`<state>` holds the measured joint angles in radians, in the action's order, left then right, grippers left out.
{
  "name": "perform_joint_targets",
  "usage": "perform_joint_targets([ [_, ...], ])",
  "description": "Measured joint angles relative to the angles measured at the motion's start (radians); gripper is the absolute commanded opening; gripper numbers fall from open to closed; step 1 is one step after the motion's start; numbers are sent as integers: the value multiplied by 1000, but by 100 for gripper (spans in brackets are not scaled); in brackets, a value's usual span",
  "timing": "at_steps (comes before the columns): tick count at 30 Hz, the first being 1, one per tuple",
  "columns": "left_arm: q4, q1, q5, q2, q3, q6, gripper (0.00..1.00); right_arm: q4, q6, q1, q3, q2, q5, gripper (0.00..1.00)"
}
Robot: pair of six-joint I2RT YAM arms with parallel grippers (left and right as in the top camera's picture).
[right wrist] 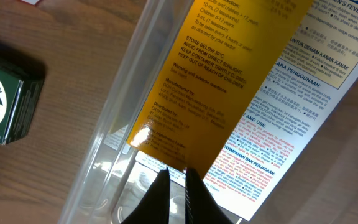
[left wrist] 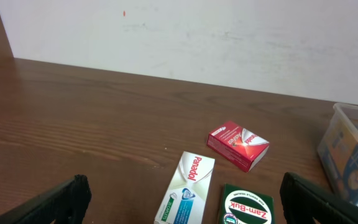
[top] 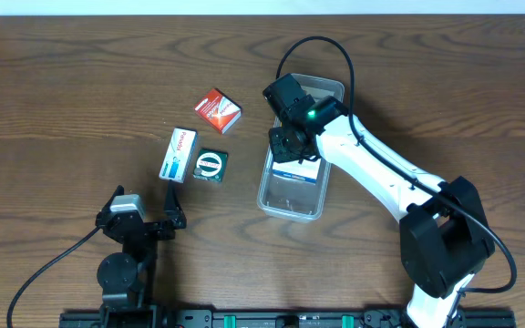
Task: Pack container
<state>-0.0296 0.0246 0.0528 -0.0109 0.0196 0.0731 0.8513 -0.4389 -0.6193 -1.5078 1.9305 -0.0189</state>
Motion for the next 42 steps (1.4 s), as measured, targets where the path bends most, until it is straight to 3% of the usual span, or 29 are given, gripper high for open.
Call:
perform_joint_targets([
  [10,0,0,0,0,0,0,98,-4,34,11,0,0,-4,6],
  [12,0,0,0,0,0,0,98,-4,41,13,0,0,-6,10],
  [23,0,0,0,0,0,0,98,31,85,26,-1,-124,-27,44],
  [28,0,0,0,0,0,0,98,80,91,95,-11,-249,-37,72],
  [30,0,0,0,0,0,0,98,102,96,150,-14,-285,-40,95],
  [31,0,0,0,0,0,0,98,108,95,170,-15,-295,-43,99],
  [42,0,0,0,0,0,0,98,167,99,577,-17,-308,-49,99],
])
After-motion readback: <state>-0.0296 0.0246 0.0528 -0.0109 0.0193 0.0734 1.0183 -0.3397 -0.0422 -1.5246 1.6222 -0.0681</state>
